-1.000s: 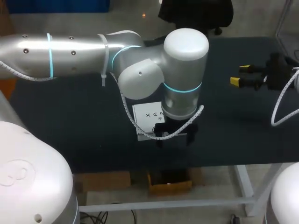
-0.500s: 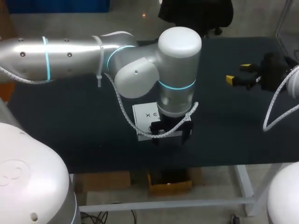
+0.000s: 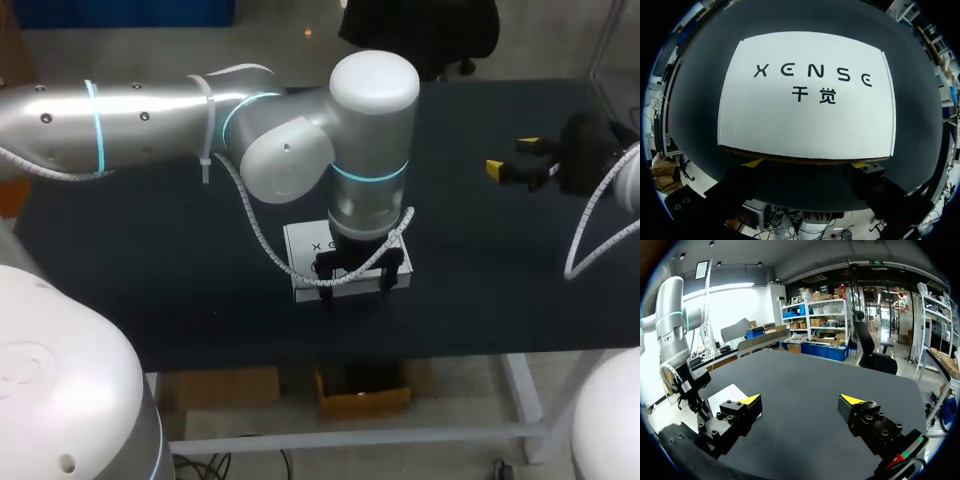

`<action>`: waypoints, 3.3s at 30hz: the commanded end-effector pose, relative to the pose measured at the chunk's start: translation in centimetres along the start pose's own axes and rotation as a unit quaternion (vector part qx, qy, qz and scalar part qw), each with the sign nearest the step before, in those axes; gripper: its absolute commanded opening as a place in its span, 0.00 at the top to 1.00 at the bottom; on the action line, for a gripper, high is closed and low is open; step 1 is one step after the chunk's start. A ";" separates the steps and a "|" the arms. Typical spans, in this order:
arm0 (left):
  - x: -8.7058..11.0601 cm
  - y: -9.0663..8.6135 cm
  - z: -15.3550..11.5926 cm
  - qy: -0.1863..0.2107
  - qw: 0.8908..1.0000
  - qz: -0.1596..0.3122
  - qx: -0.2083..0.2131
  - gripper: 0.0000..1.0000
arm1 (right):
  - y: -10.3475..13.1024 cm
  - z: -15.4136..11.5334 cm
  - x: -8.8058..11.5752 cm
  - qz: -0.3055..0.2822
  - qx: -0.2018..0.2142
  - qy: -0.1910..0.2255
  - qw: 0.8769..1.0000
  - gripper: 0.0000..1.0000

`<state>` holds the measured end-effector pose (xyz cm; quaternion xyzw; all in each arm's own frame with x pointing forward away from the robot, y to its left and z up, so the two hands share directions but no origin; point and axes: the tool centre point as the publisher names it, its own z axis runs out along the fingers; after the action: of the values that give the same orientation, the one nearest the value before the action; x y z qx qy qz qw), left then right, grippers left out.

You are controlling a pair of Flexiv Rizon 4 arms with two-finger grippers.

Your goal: Assemble the packaging by folding the flat box into shape, placing the metal phone stand inside, and closing the box properly

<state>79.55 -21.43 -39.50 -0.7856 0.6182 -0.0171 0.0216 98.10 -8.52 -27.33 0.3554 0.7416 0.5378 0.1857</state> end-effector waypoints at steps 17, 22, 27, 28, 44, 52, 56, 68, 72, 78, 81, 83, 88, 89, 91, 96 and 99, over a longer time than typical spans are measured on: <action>-0.3 -4.8 0.6 0.002 1.000 0.003 0.001 0.00 | -0.2 -0.1 0.1 -0.001 -0.004 0.001 1.000 0.00; -0.5 -6.5 0.5 0.005 1.000 0.012 0.002 0.00 | -0.2 -0.1 0.1 -0.001 -0.004 0.001 1.000 0.00; -0.5 -8.2 0.5 0.003 1.000 0.025 0.003 0.00 | -0.2 -0.1 0.1 -0.001 -0.004 0.001 1.000 0.00; -0.5 -8.7 0.5 0.003 1.000 0.027 0.003 0.00 | -0.2 -0.1 0.1 -0.001 -0.004 0.001 1.000 0.00; 0.1 -16.3 0.8 0.007 0.998 0.059 0.004 0.00 | -0.2 -0.1 0.1 -0.001 -0.004 0.001 1.000 0.00; 0.8 -21.0 0.5 0.006 0.998 0.061 0.009 0.00 | -0.2 -0.1 0.1 -0.001 -0.004 0.001 1.000 0.00; 1.1 -23.6 0.4 0.008 0.998 0.062 0.008 0.00 | -0.2 -0.1 0.1 -0.001 -0.004 0.001 1.000 0.00; 1.8 -29.8 0.5 0.003 0.998 0.066 0.010 0.00 | -0.2 -0.1 0.1 -0.001 -0.004 0.001 1.000 0.00; 2.1 -31.7 0.5 0.001 0.998 0.067 0.010 0.00 | -0.2 -0.1 0.1 -0.001 -0.004 0.001 1.000 0.00; 2.7 -34.6 0.4 -0.003 0.998 0.064 0.011 0.00 | -0.2 -0.1 0.1 -0.001 -0.004 0.001 1.000 0.00; 3.2 -36.1 0.2 -0.002 0.998 0.065 0.012 0.00 | -0.2 -0.1 0.1 -0.001 -0.004 0.001 1.000 0.00; 3.4 -36.9 0.1 0.001 0.998 0.067 0.010 0.00 | -0.2 -0.1 0.1 -0.001 -0.004 0.001 1.000 0.00; 3.7 -37.9 -0.6 0.008 0.998 0.067 0.016 0.00 | -0.2 -0.1 0.1 -0.001 -0.004 0.001 1.000 0.00; 3.7 -37.7 -0.8 0.009 0.997 0.069 0.019 0.00 | -0.2 -0.1 0.1 -0.001 -0.004 0.001 1.000 0.00; 3.6 -36.9 -1.2 0.013 0.997 0.076 0.023 0.00 | -0.2 -0.1 0.1 -0.001 -0.004 0.001 1.000 0.00; 2.3 -33.7 -1.9 0.026 0.995 0.091 0.039 0.00 | -0.2 -0.1 0.1 -0.001 -0.004 0.001 1.000 0.00; 0.9 -31.1 -2.6 0.038 0.992 0.105 0.060 0.00 | -0.2 -0.1 0.1 -0.001 -0.004 0.001 1.000 0.00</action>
<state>113.67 -16.53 -36.42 -0.7178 0.6956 -0.0294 0.0117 98.04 -8.49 -27.31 0.3554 0.7419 0.5374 0.1857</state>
